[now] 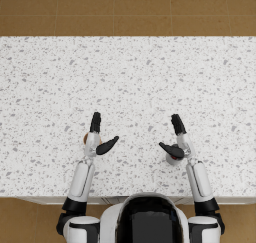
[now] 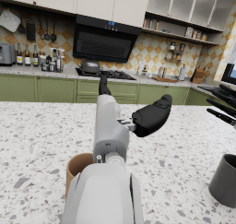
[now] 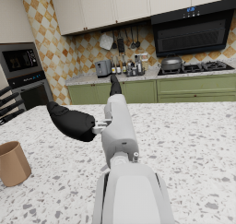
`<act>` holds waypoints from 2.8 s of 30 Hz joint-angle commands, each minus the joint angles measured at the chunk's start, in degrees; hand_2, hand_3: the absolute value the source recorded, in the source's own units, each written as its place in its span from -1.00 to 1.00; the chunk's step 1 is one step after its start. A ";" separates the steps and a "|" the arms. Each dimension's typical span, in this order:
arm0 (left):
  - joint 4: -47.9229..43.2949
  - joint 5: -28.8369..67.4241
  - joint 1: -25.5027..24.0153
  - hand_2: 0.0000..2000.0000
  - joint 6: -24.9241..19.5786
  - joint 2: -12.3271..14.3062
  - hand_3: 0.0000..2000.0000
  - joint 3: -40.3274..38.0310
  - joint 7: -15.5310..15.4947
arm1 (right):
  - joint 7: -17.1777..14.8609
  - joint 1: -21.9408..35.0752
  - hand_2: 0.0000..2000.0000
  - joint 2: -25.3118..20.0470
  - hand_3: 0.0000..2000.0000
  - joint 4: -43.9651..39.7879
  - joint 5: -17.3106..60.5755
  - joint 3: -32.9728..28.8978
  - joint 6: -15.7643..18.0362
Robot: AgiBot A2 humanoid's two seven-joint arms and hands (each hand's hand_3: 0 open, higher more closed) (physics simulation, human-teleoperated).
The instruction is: Pick up two cups and pour the berry on the right into the cup on the left
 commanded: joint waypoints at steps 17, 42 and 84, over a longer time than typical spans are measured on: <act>-0.87 0.00 -0.72 -1.00 -2.81 -0.01 -1.00 -0.56 -2.80 | 3.65 -0.41 -1.00 -0.34 -1.00 1.61 0.00 1.41 -3.61; -2.53 20.67 -19.97 -1.00 -5.78 0.17 -1.00 -15.73 -5.76 | 5.78 -21.32 -1.00 5.08 -1.00 8.36 20.69 -7.56 -5.71; 16.80 20.72 -10.82 -1.00 -5.67 5.86 -1.00 -10.72 -5.77 | 6.59 -16.52 -1.00 -0.66 -1.00 -16.82 20.77 -1.09 -6.17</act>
